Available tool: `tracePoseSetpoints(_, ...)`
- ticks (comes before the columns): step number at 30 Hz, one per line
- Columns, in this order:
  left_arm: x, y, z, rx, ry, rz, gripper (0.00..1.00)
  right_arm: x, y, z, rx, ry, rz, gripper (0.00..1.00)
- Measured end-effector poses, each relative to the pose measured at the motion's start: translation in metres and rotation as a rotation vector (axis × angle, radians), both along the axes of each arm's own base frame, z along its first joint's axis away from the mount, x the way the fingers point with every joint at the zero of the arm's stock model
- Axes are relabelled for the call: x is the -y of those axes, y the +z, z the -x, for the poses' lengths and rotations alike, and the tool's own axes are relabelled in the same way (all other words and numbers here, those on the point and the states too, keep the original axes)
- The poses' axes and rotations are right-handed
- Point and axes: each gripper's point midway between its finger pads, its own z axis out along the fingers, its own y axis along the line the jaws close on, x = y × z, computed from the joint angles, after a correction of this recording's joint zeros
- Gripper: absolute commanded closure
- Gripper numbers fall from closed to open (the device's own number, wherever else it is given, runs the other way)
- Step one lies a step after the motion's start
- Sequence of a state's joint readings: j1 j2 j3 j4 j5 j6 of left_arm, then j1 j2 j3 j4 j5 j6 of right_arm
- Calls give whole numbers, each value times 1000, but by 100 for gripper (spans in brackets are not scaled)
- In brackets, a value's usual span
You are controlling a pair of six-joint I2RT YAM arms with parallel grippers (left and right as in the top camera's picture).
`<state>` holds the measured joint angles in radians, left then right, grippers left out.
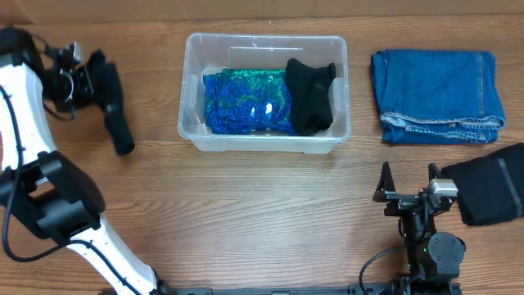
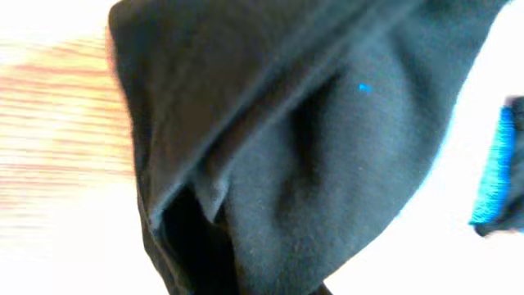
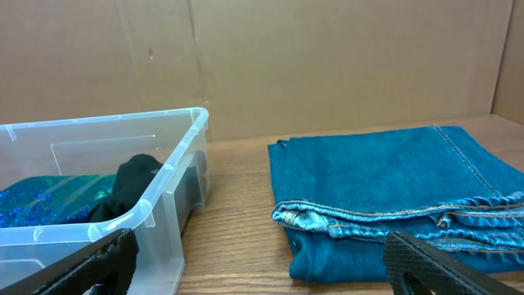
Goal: Pack container
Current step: 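Move the left gripper to the black striped cloth and grasp it, then place the black striped cloth with the left gripper into the bin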
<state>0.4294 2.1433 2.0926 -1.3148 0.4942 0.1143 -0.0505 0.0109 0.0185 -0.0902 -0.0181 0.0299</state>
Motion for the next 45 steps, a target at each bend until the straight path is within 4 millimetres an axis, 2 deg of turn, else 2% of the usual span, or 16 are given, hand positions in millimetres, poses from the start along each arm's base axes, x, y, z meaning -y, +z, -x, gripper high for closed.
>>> tracePoseSetpoints(1, 17, 20, -7, 31, -35, 6, 96, 0, 0, 0, 0, 0, 0, 0)
tracePoseSetpoints(5, 73, 74, -22, 140, -156, -9, 96, 0, 0, 0, 0, 0, -1, 0)
tracePoseSetpoints(7, 111, 110, -32, 247, -235, -27, 96, 0, 0, 0, 0, 0, 0, 0)
tracePoseSetpoints(10, 170, 146, -39, 364, -334, -28, 96, 0, 0, 0, 0, 0, 0, 0)
tracePoseSetpoints(15, 265, 156, -42, 434, -430, -60, 96, 0, 0, 0, 0, 0, -1, 0)
tracePoseSetpoints(17, 296, 161, -42, 471, -447, -86, 96, 0, 0, 0, -1, 0, 0, 0)
tracePoseSetpoints(21, 365, 166, -29, 509, -444, -114, 96, 0, 0, 0, 0, 0, 0, 0)
tracePoseSetpoints(22, 382, 161, -23, 500, -461, -105, 96, 0, 0, 0, 0, 0, 0, 0)
tracePoseSetpoints(24, 394, 145, -25, 452, -431, -91, 96, 0, 0, 0, 0, 0, -1, 0)
tracePoseSetpoints(25, 399, 129, -30, 413, -415, -85, 96, 0, 0, 0, 0, 0, 0, 0)
tracePoseSetpoints(28, 410, 61, -44, 260, -374, -76, 96, 0, 0, 0, 0, 0, -1, 0)
tracePoseSetpoints(31, 419, 13, -53, 165, -339, -51, 96, 0, 0, 0, -1, 0, 0, 0)
tracePoseSetpoints(33, 424, 0, -55, 137, -328, -28, 96, 0, 0, 0, 0, 0, 0, 0)
tracePoseSetpoints(41, 455, -19, -52, 105, -318, 38, 96, 0, 0, 0, 0, 0, 0, 0)
tracePoseSetpoints(44, 466, -18, -46, 105, -330, 47, 36, 0, 0, 0, 0, 0, 0, 0)
tracePoseSetpoints(45, 470, -17, -45, 111, -336, 55, 29, 0, 0, 0, 0, 0, 0, 0)
